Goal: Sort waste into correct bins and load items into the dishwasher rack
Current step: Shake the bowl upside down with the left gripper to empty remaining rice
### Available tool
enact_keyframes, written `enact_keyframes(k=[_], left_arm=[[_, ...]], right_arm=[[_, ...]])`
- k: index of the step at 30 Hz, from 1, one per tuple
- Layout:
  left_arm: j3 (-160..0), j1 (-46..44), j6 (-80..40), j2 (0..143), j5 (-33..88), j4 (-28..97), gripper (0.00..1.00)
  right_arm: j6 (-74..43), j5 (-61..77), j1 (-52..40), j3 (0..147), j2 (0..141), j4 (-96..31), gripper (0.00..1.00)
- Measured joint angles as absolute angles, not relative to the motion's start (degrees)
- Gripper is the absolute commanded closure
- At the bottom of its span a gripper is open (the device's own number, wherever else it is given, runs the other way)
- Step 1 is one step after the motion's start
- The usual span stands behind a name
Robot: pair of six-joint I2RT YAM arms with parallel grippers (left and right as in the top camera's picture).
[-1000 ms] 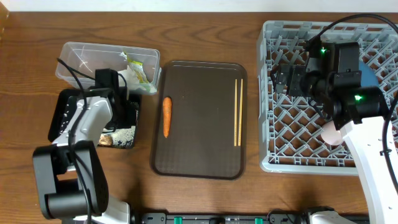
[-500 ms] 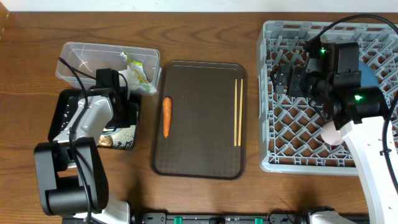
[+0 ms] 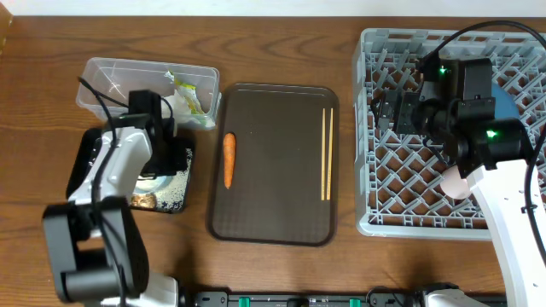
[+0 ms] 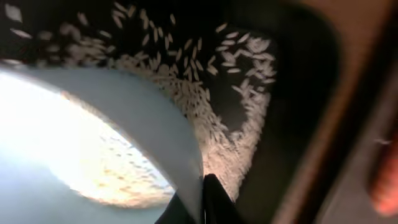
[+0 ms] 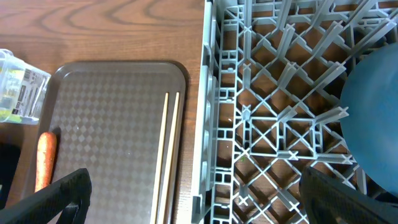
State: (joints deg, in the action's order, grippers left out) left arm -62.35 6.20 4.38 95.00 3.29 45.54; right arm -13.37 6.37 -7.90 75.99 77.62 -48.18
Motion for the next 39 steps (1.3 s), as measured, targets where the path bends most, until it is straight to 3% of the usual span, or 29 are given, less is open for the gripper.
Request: enact_keyframes(k=[8,19,25,30,39], left_arm=[[-64.6,9.1,2.6,81.8,16.7,45.9,0.94],[-57.9,29.6,1.1,82.0,59.8,33.0,0.94],[-47.7,37.1,7.2,82.9,78.1,28.3,0.94],[-40.6,41.3,12.4,84.5,84.8,25.8,0.94],[-39.6,44.7,15.8,84.8,86.4,24.9,0.94]], right_arm=[[-13.4,6.4,-7.9,76.0,77.6,-48.2,0.01],[-13.4,6.3,-7.9,76.0,77.6,-48.1,0.01],[-13.3,6.3,-7.9,76.0,77.6,-47.8,0.01],[-13.4,6.3,-7.9,76.0,77.6,-47.7,0.01],[-13.4,6.3,-7.9,76.0,77.6,-47.7,0.01]])
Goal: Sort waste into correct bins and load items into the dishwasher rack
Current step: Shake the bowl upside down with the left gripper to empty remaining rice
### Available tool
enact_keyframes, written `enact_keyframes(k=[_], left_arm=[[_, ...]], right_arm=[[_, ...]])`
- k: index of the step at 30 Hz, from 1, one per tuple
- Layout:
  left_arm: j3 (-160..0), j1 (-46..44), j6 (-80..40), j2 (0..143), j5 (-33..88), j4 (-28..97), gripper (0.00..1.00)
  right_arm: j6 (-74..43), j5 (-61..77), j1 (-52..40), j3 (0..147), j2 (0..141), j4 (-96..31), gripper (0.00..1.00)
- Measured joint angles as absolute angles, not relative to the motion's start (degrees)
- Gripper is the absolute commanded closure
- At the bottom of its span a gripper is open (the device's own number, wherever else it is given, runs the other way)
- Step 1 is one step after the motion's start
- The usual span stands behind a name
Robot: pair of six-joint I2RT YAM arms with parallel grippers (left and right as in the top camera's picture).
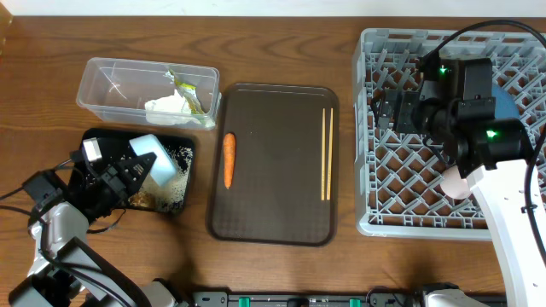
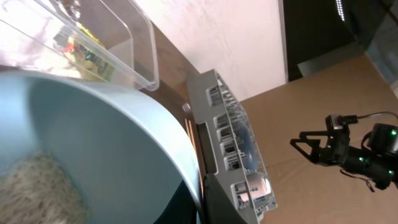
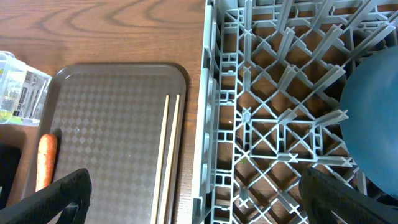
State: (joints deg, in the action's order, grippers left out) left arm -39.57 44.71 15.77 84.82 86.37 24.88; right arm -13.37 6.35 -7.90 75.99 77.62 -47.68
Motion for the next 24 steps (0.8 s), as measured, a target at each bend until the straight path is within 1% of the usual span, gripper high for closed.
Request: enact_keyframes(k=[7,15,19,22,24], left_arm=[[-39.0,45.4,12.5,85.2,85.8,18.2,0.94],[-38.9,43.6,10.0,85.7,85.6,16.9,0.94],[-38.8,43.3,6.7,85.8,82.6,12.5,0.94],[-38.8,42.8,6.0,85.8,84.1,12.5,0.94],[-38.7,42.2,5.2,85.8,82.4,11.3,0.94]], right_arm=[[-13.4,6.4,-7.9,76.0,77.6,-47.0,0.01],[-13.4,6.3,-7.9,76.0,77.6,-47.3,0.01],[-13.4,6.3,-7.9,76.0,77.6,-47.8,0.01],[-13.3,6.3,-7.9,76.0,77.6,-47.8,0.01],[-13.4,6.4,-7.9,76.0,77.6,-47.5,0.01]])
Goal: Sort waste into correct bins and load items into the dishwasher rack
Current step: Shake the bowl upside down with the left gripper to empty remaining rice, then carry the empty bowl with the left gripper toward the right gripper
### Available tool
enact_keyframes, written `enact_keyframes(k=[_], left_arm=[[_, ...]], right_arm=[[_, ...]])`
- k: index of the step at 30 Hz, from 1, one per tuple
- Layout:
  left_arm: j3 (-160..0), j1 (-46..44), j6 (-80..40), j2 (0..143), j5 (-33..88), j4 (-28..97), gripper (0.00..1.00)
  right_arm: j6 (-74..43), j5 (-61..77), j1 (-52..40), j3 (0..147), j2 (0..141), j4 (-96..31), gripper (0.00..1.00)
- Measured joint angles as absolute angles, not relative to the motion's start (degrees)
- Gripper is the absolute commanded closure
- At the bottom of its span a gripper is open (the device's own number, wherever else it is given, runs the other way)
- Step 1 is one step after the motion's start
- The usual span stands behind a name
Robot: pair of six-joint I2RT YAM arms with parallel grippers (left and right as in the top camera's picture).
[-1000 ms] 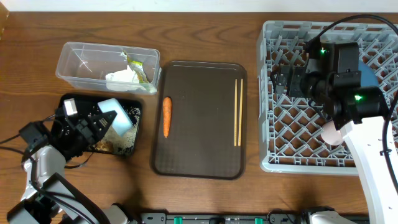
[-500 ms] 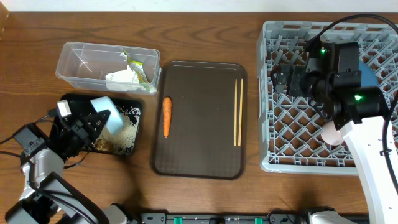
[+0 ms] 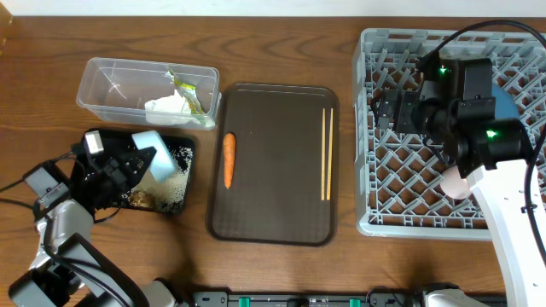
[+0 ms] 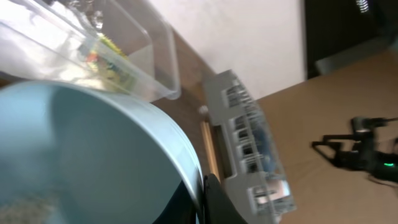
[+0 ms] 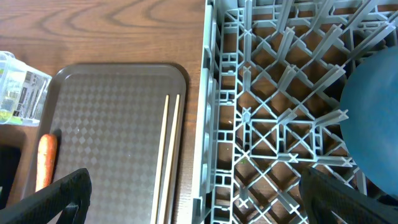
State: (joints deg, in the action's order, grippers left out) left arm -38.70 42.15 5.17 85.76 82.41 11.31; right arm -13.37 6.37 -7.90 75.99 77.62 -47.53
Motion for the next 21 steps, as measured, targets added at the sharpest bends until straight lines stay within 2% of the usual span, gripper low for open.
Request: enact_keyframes(k=[21], left_arm=[[-38.0,40.2,-3.2,86.0,82.2,5.0,0.94]], right_arm=[[-13.2,6.3,-7.9,76.0,77.6,-46.8,0.01]])
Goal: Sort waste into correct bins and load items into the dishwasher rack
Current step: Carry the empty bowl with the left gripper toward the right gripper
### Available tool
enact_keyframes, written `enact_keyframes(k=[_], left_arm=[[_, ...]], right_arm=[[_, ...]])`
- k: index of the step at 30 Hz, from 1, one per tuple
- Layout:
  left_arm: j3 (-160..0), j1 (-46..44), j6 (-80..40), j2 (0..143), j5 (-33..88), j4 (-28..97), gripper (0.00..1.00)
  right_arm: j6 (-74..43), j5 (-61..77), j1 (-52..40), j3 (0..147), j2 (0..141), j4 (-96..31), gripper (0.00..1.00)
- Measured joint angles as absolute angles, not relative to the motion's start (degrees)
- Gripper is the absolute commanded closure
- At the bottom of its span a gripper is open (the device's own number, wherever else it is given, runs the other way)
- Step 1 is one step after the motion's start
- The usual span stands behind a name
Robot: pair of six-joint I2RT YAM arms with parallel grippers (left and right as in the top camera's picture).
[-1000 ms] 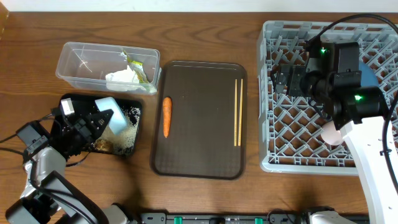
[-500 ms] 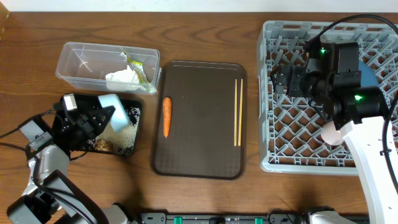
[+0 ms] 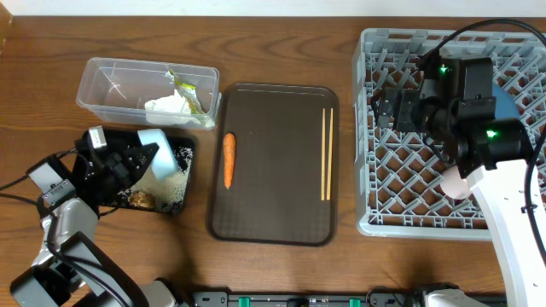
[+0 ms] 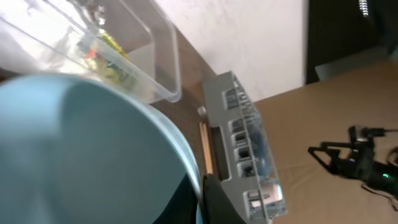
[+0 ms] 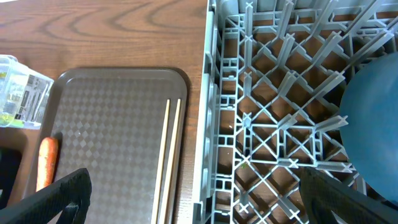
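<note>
A light blue bowl (image 3: 158,147) is tipped on its side over the black bin (image 3: 183,153), which holds spilled rice. My left gripper (image 3: 145,157) is shut on the bowl's rim. The bowl (image 4: 81,149) fills the left wrist view, and no rice shows inside it; my fingers (image 4: 208,200) pinch its edge. My right gripper (image 5: 199,208) hangs open over the left part of the grey dishwasher rack (image 3: 388,183), holding nothing. A carrot (image 3: 228,159) and a pair of chopsticks (image 3: 327,153) lie on the brown tray (image 3: 273,205).
A clear plastic container (image 3: 111,81) with wrappers stands behind the black bin. In the rack are a dark blue plate (image 5: 373,118) and a pink item (image 3: 452,182). The rack's left wall (image 5: 205,124) stands just right of the tray.
The bowl has shifted slightly toward the clear container and tipped further. The last rice seen in its lower part no longer shows. The right arm has not moved.
The left gripper first held the bowl low over the black bin, with rice strewn below. Then the arm reached in from the left, the bowl tilted with rice in it. The rice in the bowl dwindled; now none shows. The right gripper stayed open over the rack.
</note>
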State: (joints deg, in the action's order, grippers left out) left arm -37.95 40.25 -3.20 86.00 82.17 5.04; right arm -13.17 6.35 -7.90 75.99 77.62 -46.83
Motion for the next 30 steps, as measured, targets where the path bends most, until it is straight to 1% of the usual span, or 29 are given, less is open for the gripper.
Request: enact_keyframes(k=[4,6,12,15,20,23,25,30], left_arm=[[-38.0,40.2,-5.1,86.1,81.8,5.2,0.94],[-38.0,39.7,-5.9,86.1,83.8,5.1,0.93],[-38.0,36.5,-9.9,85.3,84.5,2.8,0.94],[-38.0,36.5,-12.7,81.4,82.3,1.6,0.94],[-40.3,34.5,-16.4,69.2,74.8,1.4,0.94],[-42.6,29.4,-18.1,63.1,69.8,1.0,0.94],[-43.6,23.8,-18.7,60.2,66.1,1.0,0.94],[-44.3,11.0,-19.7,59.8,58.4,2.1,0.94]], right_arm=[[-13.1,6.3,-7.9,76.0,77.6,-46.9,0.01],[-13.1,6.3,-7.9,76.0,77.6,-46.9,0.01],[-13.2,6.3,-7.9,76.0,77.6,-46.4,0.01],[-13.1,6.3,-7.9,76.0,77.6,-46.6,0.01],[-13.0,6.3,-7.9,76.0,77.6,-46.6,0.01],[-13.0,6.3,-7.9,76.0,77.6,-45.2,0.01],[-13.0,6.4,-7.9,76.0,77.6,-44.3,0.01],[-13.0,6.4,-7.9,76.0,77.6,-43.7,0.01]])
